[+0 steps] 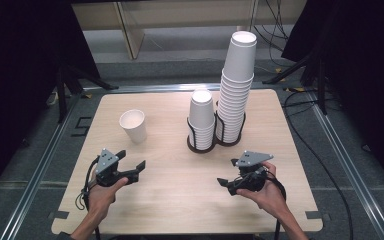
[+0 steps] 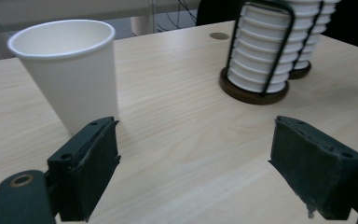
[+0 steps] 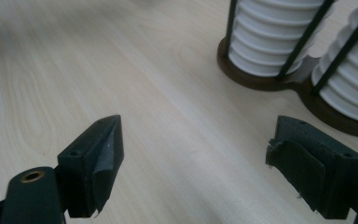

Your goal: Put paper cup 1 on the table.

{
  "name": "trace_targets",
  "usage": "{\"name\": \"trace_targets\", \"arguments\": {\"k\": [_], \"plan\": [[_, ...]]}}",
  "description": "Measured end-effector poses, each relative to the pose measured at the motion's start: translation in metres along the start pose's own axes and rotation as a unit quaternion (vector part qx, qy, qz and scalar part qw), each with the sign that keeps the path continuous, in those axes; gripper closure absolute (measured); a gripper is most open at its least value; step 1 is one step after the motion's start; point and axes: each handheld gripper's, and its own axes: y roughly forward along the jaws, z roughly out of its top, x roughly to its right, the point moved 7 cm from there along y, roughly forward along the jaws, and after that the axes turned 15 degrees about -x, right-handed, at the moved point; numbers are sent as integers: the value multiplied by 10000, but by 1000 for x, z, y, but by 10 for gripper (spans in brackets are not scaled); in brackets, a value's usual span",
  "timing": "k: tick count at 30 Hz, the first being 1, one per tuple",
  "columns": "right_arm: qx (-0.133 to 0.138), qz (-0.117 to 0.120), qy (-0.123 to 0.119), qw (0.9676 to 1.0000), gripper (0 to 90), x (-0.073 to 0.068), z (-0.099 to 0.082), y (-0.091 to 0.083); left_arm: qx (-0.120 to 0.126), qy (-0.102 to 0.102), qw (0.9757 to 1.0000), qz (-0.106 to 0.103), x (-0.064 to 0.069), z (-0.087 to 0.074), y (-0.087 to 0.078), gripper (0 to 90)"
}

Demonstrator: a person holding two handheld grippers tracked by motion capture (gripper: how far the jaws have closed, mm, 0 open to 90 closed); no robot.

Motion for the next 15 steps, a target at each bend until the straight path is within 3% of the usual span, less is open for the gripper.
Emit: {"name": "trace_targets", "arguments": {"k": [4, 8, 13, 14, 15], "plan": [[149, -113, 246, 9995, 177, 7, 2, -7, -28, 115, 9998, -130, 16, -6, -6, 145], [183, -245, 333, 9990, 177, 13, 2, -12, -37, 253, 9993, -281, 32, -14, -11, 145], [190, -259, 435, 9985, 173, 19, 3, -19, -67, 275, 9986, -451, 42, -22, -15, 145], [235, -401, 340, 9983, 172, 22, 3, -21, -54, 253, 9985, -492, 43, -24, -16, 144], [231, -403, 461, 9979, 169, 23, 3, -22, -49, 241, 9983, -534, 44, -25, -16, 144]]}}
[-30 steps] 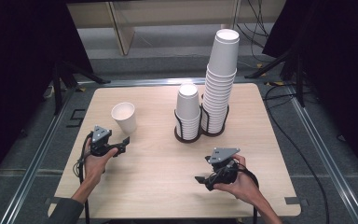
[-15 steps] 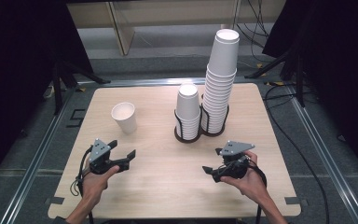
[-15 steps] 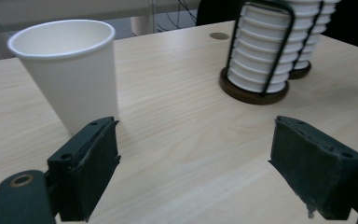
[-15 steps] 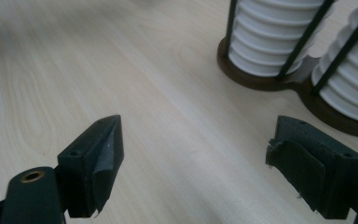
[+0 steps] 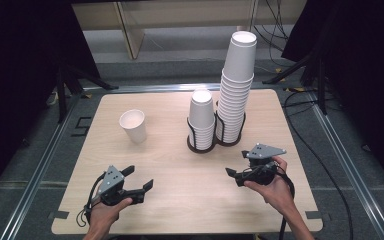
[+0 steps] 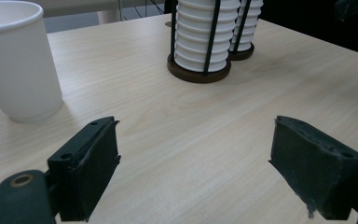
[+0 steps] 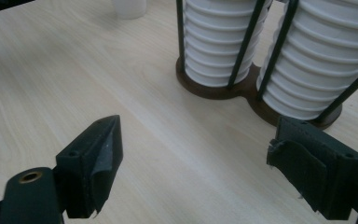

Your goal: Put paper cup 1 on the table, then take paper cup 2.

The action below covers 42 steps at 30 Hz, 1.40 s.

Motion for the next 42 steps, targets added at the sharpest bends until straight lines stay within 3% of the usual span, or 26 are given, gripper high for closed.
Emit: {"name": "trace_targets", "arguments": {"k": [1, 3, 4, 6, 9, 10, 11, 14, 15, 20, 21, 31, 36, 42], "plan": [[13, -13, 6, 10000, 168, 1, 0, 0, -73, 14, 10000, 42, 0, -3, -2, 144], [47, -45, -11, 10000, 168, 5, 1, -1, 10, -29, 10000, -19, 3, -4, -2, 145], [20, -26, 42, 10000, 165, 6, 1, -1, -108, 16, 9999, 30, 3, -7, -3, 144], [40, -105, 10, 9999, 163, 9, 4, -2, -36, 8, 10000, -44, 5, -8, -1, 144], [112, -124, 54, 9998, 159, 13, 9, -8, -105, 113, 9999, -7, 7, -10, 2, 144], [128, -106, 181, 9997, 159, 12, 11, -11, -96, 107, 9999, -26, 8, -11, 3, 144], [183, -144, 111, 9997, 158, 15, 13, -12, -149, 143, 9998, -67, 8, -13, 5, 144], [293, -190, 200, 9992, 158, 21, 21, -20, -274, 189, 9994, -46, 9, -17, 9, 144], [313, -174, 274, 9990, 158, 22, 22, -22, -223, 171, 9995, -134, 10, -17, 12, 144], [518, -293, 271, 9979, 157, 35, 38, -32, -247, 320, 9991, -136, 12, -17, 14, 144], [461, -265, 403, 9978, 157, 34, 39, -35, -269, 280, 9992, -113, 12, -18, 14, 144], [678, -424, 256, 9965, 157, 49, 68, -49, -248, 298, 9991, -188, 11, -18, 16, 144], [926, -418, 306, 9944, 155, 54, 83, -60, -253, 340, 9989, -173, 10, -18, 16, 144], [947, -473, 245, 9941, 154, 60, 100, -71, -257, 299, 9990, -192, 11, -18, 17, 144]]}}
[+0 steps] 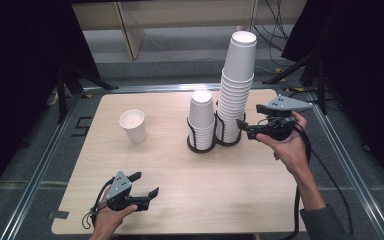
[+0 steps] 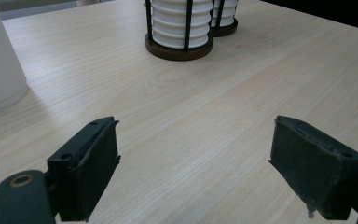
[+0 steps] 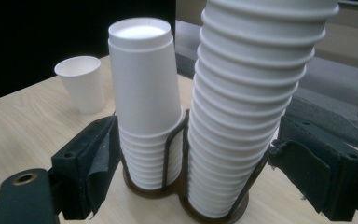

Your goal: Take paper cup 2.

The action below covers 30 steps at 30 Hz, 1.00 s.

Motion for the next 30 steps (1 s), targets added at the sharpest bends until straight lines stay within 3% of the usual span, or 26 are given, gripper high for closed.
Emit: {"name": "trace_targets", "arguments": {"k": [13, 18, 22, 30], "plan": [[364, -343, 87, 9987, 154, 23, 46, -12, -41, 71, 10000, -45, 1, -1, 1, 144], [368, -471, 114, 9981, 154, 33, 61, -14, -20, 43, 10000, -63, 2, 0, 1, 144], [439, -372, 271, 9980, 153, 37, 72, -14, -33, 75, 9999, -101, 3, 0, 2, 144], [638, -490, 357, 9961, 153, 44, 95, -9, -24, 125, 9998, -122, 4, 0, 2, 144]]}}
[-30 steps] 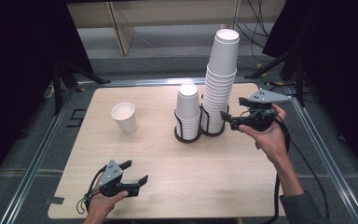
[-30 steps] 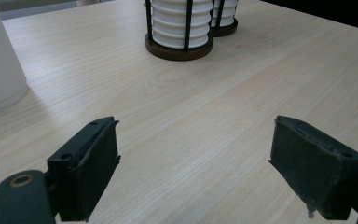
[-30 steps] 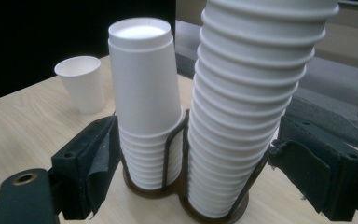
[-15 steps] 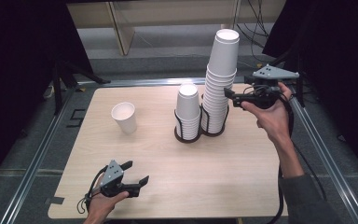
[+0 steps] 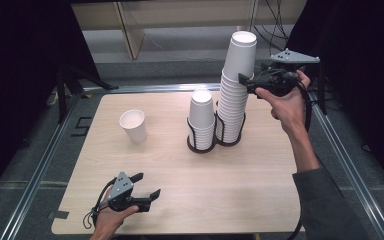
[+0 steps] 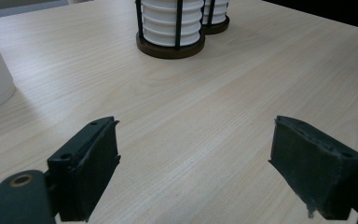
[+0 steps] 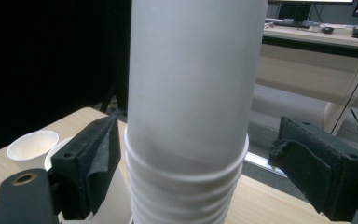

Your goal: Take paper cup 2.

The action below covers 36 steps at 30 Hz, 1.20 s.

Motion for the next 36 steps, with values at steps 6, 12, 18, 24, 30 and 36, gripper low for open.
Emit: {"name": "trace_targets", "arguments": {"k": [6, 12, 18, 24, 30, 36], "plan": [[-14, 28, 124, 9999, 153, 0, 14, 9, -17, 3, 10000, -5, 0, 0, 0, 144], [23, 92, 198, 9998, 127, 2, 23, 19, -33, 3, 10000, -11, 1, 0, 0, 144], [47, 115, 181, 9998, 147, -1, 30, 27, -37, 17, 10000, -36, 2, 0, 1, 144], [15, 144, 262, 9996, 137, -2, 34, 34, -14, 7, 10000, -42, 3, 0, 1, 144], [17, 210, 310, 9993, 135, -2, 35, 40, -45, 28, 10000, -21, 3, 0, 1, 144], [16, 244, 300, 9993, 147, -2, 36, 44, -24, 41, 10000, -52, 4, 0, 1, 145]]}}
